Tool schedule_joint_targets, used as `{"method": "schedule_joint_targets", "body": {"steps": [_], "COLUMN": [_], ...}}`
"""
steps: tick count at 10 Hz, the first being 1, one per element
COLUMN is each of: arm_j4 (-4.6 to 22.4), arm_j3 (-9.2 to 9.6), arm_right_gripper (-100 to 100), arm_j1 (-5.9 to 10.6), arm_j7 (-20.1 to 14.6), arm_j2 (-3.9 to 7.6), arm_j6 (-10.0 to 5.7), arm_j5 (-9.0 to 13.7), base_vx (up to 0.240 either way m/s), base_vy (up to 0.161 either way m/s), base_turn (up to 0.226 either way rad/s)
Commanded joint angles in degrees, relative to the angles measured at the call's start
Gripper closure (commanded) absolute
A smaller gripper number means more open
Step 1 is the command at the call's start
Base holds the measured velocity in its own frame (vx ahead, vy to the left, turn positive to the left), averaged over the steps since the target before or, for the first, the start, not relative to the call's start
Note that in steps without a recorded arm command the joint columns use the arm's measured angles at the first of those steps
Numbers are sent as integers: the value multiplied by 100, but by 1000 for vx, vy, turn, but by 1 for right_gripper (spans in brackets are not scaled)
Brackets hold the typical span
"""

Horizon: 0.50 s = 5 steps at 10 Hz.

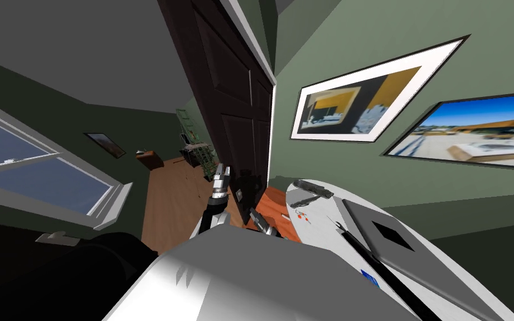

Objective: Push the door open

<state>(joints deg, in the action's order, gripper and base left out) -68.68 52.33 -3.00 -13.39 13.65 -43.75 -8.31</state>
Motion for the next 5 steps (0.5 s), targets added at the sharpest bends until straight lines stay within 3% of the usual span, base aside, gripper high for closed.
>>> {"method": "schedule_joint_targets", "body": {"steps": [1,5], "arm_j4": [201,533], "arm_j3": [214,525], "arm_right_gripper": [-100,-100], "arm_j1": [100,249], "arm_j7": [-22,-61], "arm_j2": [29,86], "arm_j6": [-9,-76], "arm_j5": [-8,-15], "base_vx": [142,135], "base_vy": [37,27], "base_turn": [-40,-30]}}
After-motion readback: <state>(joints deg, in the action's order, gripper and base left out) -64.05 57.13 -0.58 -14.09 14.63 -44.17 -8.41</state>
